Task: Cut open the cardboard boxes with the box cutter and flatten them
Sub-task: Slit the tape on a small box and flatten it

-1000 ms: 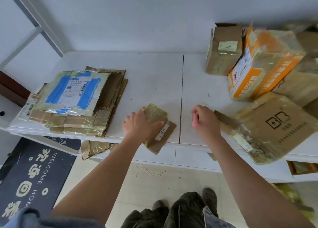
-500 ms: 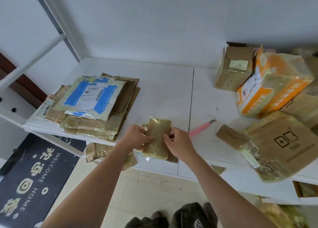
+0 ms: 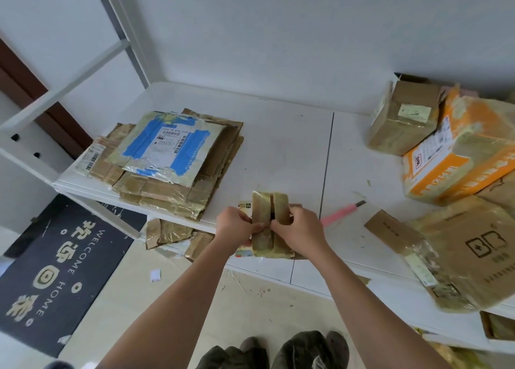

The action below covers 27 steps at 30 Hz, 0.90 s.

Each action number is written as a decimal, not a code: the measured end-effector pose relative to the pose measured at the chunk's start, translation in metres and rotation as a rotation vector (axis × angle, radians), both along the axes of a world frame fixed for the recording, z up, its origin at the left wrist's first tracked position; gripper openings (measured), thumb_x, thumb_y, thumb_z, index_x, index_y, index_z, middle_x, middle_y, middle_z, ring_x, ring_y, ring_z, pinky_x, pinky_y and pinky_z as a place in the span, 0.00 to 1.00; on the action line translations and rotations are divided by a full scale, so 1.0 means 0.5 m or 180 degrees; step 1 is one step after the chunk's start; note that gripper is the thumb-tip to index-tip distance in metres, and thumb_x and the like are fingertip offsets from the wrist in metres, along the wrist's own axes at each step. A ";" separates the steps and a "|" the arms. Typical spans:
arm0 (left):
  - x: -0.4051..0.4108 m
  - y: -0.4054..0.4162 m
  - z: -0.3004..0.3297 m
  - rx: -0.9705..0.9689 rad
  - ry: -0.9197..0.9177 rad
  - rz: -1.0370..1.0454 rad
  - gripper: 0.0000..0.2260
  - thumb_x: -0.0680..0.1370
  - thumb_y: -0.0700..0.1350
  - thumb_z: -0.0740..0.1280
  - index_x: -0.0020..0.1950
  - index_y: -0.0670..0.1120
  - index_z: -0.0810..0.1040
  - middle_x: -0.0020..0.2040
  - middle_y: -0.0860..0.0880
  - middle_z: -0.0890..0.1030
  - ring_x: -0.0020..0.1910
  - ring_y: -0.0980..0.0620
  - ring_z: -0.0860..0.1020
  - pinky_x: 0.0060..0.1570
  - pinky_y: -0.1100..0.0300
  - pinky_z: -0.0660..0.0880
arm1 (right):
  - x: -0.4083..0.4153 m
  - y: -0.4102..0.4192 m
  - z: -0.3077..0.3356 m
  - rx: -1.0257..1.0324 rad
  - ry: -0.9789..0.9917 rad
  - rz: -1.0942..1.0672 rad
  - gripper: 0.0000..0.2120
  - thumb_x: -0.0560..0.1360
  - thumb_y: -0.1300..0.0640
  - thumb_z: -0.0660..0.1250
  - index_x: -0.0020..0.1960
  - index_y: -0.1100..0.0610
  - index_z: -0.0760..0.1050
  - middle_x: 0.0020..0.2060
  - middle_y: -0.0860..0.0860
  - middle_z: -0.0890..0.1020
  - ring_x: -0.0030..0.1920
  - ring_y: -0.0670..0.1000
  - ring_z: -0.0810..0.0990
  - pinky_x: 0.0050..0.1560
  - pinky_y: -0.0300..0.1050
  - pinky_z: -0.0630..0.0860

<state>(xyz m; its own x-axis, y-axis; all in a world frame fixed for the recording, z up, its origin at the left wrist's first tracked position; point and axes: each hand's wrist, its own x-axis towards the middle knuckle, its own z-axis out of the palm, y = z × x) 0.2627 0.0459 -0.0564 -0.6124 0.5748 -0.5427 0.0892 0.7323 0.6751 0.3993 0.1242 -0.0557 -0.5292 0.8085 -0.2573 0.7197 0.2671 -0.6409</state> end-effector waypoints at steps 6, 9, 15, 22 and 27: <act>-0.001 0.007 -0.002 -0.0118 0.0119 -0.0022 0.11 0.70 0.45 0.79 0.40 0.39 0.82 0.34 0.46 0.83 0.27 0.52 0.82 0.31 0.60 0.81 | 0.023 0.020 0.008 -0.0476 0.0341 0.0242 0.11 0.76 0.50 0.67 0.49 0.58 0.80 0.41 0.53 0.83 0.43 0.53 0.83 0.47 0.55 0.81; -0.001 0.008 -0.003 -0.0131 0.0123 0.0018 0.10 0.70 0.44 0.79 0.39 0.39 0.82 0.33 0.45 0.83 0.27 0.51 0.82 0.30 0.60 0.80 | 0.029 0.029 0.006 -0.0586 0.0398 0.0237 0.07 0.76 0.52 0.67 0.43 0.55 0.78 0.40 0.52 0.82 0.41 0.50 0.82 0.37 0.44 0.78; 0.002 0.003 0.002 -0.0063 -0.0028 0.0115 0.10 0.70 0.43 0.79 0.41 0.40 0.80 0.36 0.45 0.83 0.28 0.51 0.83 0.29 0.59 0.80 | 0.038 0.030 -0.007 -0.0644 0.0666 0.0327 0.11 0.79 0.48 0.66 0.56 0.53 0.81 0.45 0.44 0.83 0.46 0.44 0.81 0.44 0.39 0.79; 0.019 0.018 0.021 0.0197 -0.0114 -0.0160 0.36 0.75 0.36 0.71 0.74 0.56 0.53 0.57 0.45 0.68 0.46 0.40 0.80 0.33 0.56 0.81 | 0.110 0.075 -0.044 0.1638 -0.1351 0.0284 0.23 0.77 0.65 0.63 0.70 0.50 0.69 0.61 0.55 0.68 0.61 0.56 0.66 0.37 0.41 0.68; 0.028 0.054 0.036 -0.0080 0.2485 -0.2334 0.42 0.75 0.31 0.63 0.77 0.65 0.49 0.76 0.48 0.49 0.70 0.38 0.62 0.66 0.47 0.68 | 0.124 0.087 -0.047 0.2137 -0.1466 0.0955 0.10 0.78 0.62 0.61 0.57 0.57 0.77 0.53 0.53 0.76 0.58 0.55 0.73 0.43 0.45 0.69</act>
